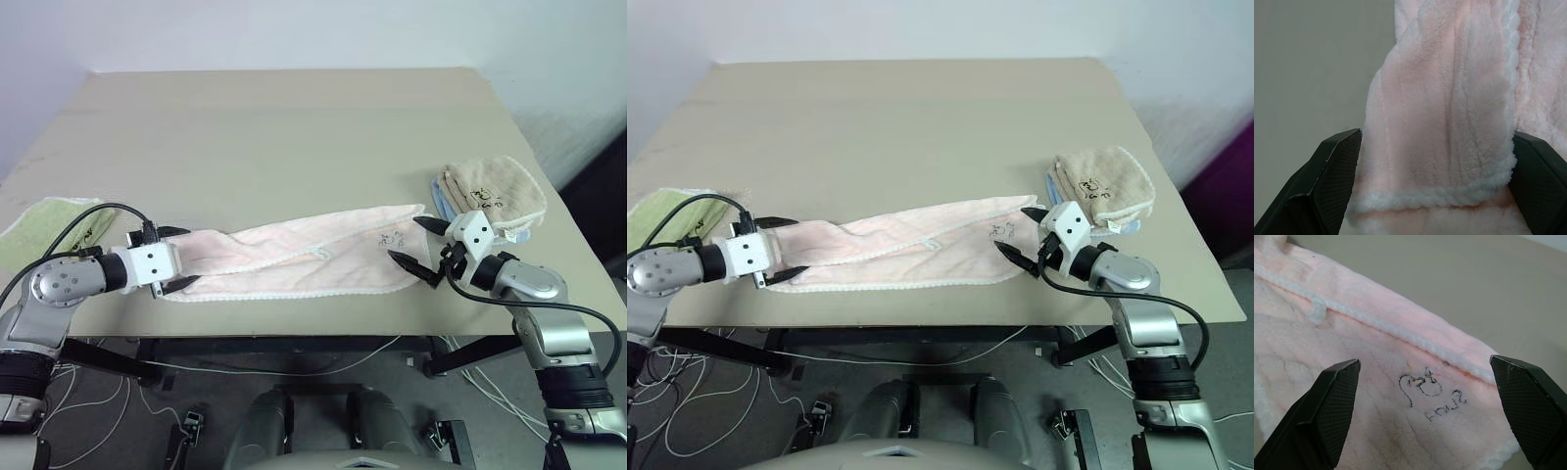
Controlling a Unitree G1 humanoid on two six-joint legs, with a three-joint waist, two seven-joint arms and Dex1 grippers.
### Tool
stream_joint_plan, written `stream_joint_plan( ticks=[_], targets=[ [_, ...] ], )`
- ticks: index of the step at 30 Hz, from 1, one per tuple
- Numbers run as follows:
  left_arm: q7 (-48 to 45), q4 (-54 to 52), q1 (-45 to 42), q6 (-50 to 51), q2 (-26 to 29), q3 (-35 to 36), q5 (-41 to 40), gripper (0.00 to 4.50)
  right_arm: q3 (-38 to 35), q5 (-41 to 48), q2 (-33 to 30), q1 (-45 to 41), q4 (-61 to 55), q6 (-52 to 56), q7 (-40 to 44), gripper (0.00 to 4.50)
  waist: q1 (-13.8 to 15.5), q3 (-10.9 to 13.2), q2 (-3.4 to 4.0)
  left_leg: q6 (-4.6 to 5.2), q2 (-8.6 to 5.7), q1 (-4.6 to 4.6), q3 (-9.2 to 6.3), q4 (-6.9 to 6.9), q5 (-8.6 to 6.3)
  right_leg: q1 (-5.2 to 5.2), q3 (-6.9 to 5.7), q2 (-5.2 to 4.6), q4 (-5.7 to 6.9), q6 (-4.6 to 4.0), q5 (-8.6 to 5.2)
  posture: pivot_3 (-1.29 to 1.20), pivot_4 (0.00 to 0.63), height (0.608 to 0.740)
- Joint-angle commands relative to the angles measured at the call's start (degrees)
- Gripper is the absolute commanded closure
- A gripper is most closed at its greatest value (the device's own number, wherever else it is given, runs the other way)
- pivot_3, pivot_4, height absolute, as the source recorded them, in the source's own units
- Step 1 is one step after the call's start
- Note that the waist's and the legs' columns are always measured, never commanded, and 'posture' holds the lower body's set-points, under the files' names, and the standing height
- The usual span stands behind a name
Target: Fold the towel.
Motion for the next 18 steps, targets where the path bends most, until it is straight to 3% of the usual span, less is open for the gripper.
stream_joint_plan(
  ticks=[1, 11, 18],
  targets=[
    [-0.46, -0.10, 0.90, -1.52, 1.91, 0.62, 0.21, 0.00, -0.60, 0.75, 0.22, -0.36, -1.29, -0.68, -0.03, 0.05, -0.01, 0.00, 0.00, 0.00, 0.00, 0.00, 0.00, 0.00, 0.00, 0.00, 0.00, 0.00, 0.00, 0.00, 0.00, 0.00, 0.150, 0.740],
    [1.78, 3.73, -0.53, -7.73, 4.67, 0.41, 2.76, 0.00, -0.16, 0.58, 0.62, -0.83, -1.00, -0.75, -0.19, 0.05, 0.05, 0.00, 0.00, 0.00, 0.00, 0.00, 0.00, 0.00, 0.00, 0.01, -0.01, 0.00, -0.01, 0.00, 0.00, 0.00, 0.150, 0.740],
    [-0.66, -0.73, 1.06, -4.84, 2.22, 0.35, -2.06, 0.00, -0.13, 0.46, 0.73, -0.89, -1.11, -0.66, -0.22, 0.05, 0.06, 0.00, 0.00, 0.00, 0.00, -0.01, 0.00, 0.02, 0.00, 0.01, -0.02, 0.00, 0.00, 0.00, 0.00, 0.00, 0.150, 0.740]
  ],
)
